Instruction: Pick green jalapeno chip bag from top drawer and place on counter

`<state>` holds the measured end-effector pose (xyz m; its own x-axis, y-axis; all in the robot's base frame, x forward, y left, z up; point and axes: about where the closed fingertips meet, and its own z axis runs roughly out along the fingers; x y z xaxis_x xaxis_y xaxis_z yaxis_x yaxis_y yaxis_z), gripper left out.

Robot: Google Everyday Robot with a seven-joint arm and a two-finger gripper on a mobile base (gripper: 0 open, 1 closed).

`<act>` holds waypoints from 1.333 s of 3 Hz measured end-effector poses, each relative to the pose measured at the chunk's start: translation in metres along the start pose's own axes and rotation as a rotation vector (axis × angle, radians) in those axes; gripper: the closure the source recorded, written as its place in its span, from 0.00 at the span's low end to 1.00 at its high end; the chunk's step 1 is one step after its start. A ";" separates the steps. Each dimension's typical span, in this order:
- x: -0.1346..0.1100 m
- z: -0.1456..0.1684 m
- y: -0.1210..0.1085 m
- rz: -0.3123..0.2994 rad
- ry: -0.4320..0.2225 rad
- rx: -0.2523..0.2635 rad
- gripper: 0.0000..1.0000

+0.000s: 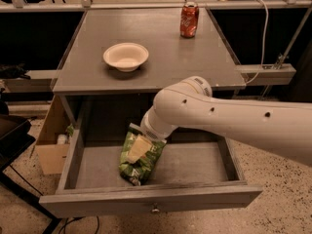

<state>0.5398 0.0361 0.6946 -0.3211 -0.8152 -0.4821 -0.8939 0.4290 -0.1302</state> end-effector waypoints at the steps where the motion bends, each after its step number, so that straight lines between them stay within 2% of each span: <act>1: 0.006 0.021 0.017 0.016 0.021 -0.046 0.00; 2: 0.014 0.046 0.033 -0.021 0.044 -0.085 0.19; 3: 0.014 0.062 0.043 -0.070 0.055 -0.112 0.42; 4: 0.014 0.062 0.043 -0.071 0.055 -0.112 0.65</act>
Offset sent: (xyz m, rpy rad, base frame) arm -0.0288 0.0320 -0.0827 -0.0428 0.1112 0.1101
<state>0.5165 0.0669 0.6286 -0.2699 -0.8632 -0.4268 -0.9432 0.3262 -0.0632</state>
